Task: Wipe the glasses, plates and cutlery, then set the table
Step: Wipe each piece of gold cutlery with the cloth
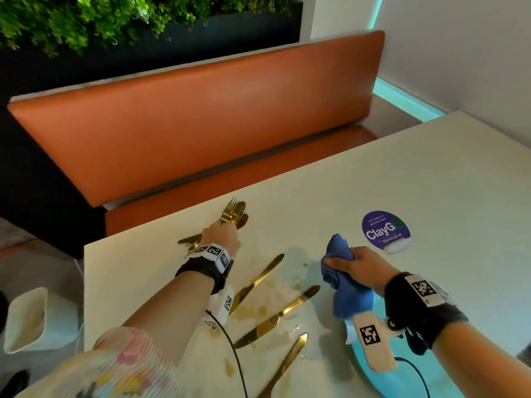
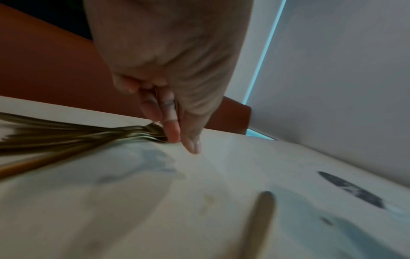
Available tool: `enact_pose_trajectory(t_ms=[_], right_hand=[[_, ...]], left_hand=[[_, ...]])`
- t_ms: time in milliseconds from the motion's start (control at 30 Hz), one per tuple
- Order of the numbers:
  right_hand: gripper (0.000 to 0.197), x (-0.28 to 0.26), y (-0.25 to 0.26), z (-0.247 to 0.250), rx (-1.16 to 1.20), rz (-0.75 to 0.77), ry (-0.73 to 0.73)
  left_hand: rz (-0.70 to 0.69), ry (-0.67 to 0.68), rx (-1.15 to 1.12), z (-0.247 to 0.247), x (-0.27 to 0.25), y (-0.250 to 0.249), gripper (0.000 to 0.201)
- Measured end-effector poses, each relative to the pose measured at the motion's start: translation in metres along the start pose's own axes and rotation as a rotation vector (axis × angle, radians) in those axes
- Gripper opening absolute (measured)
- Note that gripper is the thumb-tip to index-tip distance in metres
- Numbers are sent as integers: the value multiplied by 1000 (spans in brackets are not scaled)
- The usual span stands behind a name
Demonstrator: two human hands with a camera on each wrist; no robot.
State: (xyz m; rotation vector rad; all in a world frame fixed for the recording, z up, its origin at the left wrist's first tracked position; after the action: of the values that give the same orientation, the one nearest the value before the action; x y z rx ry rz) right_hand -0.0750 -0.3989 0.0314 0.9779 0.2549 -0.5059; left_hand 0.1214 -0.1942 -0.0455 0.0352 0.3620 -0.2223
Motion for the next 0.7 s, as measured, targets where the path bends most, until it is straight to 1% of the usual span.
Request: enact_pose_trajectory(t_ms=[100, 200, 233, 300, 400, 433, 500, 600, 700], right_hand=[[24, -12, -6, 2, 79, -36, -74], [25, -28, -13, 2, 117, -47, -110], [25, -35, -16, 2, 129, -51, -117], [26, -48, -23, 1, 150, -58, -131], [37, -64, -37, 1, 166, -69, -151], [37, -68, -42, 0, 173, -70, -152], [30, -75, -51, -1, 194, -65, -149], [24, -81, -63, -4, 226, -59, -138], [21, -84, -71, -6, 240, -59, -124]], left_hand=[[-84, 193, -50, -8, -33, -27, 35], [-171, 277, 17, -25, -72, -51, 44], [-207, 279, 39, -33, -85, -57, 45], [-248, 246, 44, -47, -106, -64, 37], [-246, 157, 67, -62, -129, -70, 27], [-241, 117, 86, -64, -134, -72, 26], [-217, 73, 89, -66, -139, -75, 26], [-181, 75, 63, -66, -141, -78, 27], [-111, 158, -12, -61, -138, -79, 30]])
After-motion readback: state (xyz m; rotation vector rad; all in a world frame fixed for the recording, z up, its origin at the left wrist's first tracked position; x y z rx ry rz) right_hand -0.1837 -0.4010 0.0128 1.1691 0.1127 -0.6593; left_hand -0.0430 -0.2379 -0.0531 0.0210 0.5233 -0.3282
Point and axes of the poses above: each hand's wrist, its own x-axis towards the middle knuckle, its own z-axis out of the back of the hand, y = z × x, the point moved 1 cm from there along x, towards the middle knuckle, and after that the axes turned 10 degrees about z, right-handed, at the moved point
